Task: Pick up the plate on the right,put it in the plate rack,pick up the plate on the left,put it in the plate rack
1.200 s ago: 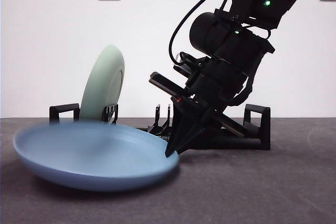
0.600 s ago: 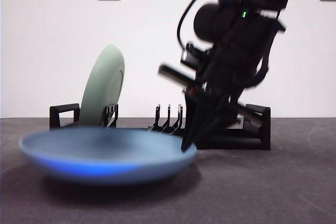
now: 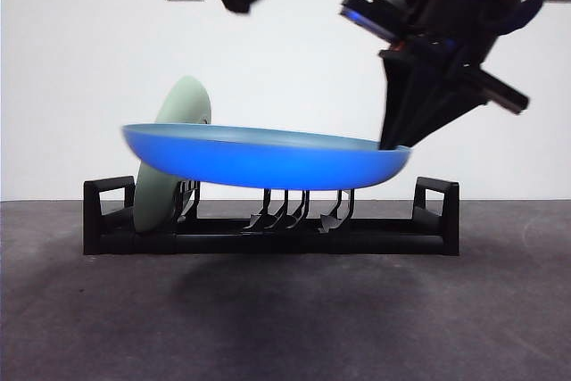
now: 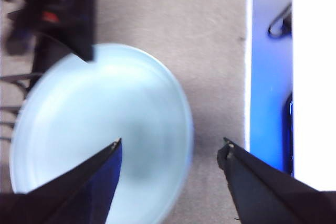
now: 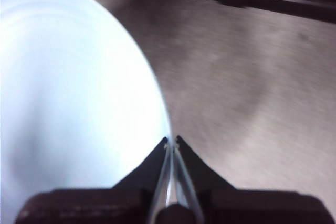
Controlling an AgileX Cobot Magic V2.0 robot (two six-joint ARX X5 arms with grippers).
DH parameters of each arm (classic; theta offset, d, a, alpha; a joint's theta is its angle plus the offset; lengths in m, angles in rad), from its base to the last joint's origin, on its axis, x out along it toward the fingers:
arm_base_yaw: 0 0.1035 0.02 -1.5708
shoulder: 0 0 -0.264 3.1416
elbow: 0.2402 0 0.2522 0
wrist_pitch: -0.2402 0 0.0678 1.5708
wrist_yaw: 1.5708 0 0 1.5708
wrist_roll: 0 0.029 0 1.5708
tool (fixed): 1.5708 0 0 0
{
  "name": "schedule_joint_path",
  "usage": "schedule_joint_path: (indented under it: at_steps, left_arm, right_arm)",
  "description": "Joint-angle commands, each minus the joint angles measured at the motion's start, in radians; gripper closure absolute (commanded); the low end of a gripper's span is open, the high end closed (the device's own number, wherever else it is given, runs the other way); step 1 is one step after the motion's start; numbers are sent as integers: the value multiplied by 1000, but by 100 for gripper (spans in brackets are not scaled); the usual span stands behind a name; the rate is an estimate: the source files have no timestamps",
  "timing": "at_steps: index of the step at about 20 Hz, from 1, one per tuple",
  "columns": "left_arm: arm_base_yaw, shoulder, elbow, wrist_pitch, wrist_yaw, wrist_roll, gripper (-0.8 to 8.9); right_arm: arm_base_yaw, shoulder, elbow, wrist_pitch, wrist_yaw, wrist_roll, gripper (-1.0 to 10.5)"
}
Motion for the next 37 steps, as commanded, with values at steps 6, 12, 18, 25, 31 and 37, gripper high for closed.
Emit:
schedule_joint_path:
  at_steps: [6, 12, 18, 25, 31, 37]
  left_arm:
    - [-25, 154, -3, 19, -36, 7, 499]
    - [-25, 232, -3, 55, -36, 7, 752]
    - [-18, 232, -3, 66, -68, 6, 822]
    - [-19, 232, -3, 105, -64, 2, 822]
    - [-18, 232, -3, 179, -56, -19, 822]
    - [101, 232, -3, 418, 161, -183, 822]
  right_arm:
    - [-13, -73, -4, -38, -6, -21, 956]
    - [-34, -131, -4, -80, -6, -37, 955]
    - [-52, -188, -4, -116, -6, -45, 955]
    - [-58, -282, -4, -121, -5, -54, 815]
    - [-126, -397, -4, -94, 2, -54, 686]
    - [-222, -575, -4, 16, 95, -51, 690]
